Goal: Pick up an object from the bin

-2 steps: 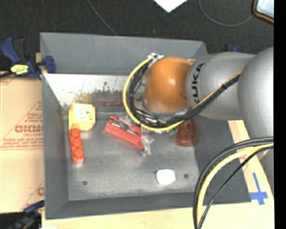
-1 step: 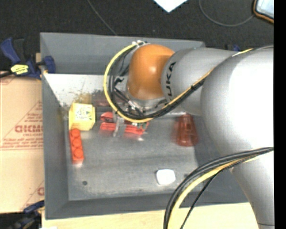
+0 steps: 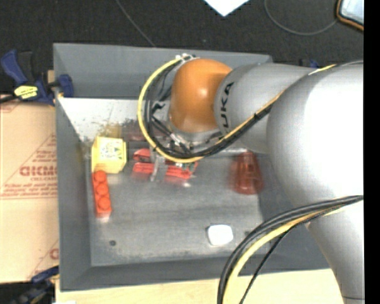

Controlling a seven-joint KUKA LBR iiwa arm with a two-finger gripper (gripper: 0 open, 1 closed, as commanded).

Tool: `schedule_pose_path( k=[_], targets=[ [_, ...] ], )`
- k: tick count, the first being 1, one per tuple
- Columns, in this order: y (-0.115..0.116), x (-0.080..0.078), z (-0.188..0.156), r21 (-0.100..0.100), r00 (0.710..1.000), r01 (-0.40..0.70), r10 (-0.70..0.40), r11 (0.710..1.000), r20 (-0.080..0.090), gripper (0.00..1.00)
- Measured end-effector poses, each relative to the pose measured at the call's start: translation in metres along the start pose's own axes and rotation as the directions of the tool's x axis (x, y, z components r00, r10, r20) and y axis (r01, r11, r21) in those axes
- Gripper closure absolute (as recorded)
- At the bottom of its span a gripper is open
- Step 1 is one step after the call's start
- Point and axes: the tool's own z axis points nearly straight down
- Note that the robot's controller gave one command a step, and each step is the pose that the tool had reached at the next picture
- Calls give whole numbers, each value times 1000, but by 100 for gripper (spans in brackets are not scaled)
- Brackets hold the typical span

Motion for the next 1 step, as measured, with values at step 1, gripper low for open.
schedule_pose_path(
  k=[1],
  targets=[
    [0,0,-8,0,1000,0,0,1000,-1,100]
  ],
)
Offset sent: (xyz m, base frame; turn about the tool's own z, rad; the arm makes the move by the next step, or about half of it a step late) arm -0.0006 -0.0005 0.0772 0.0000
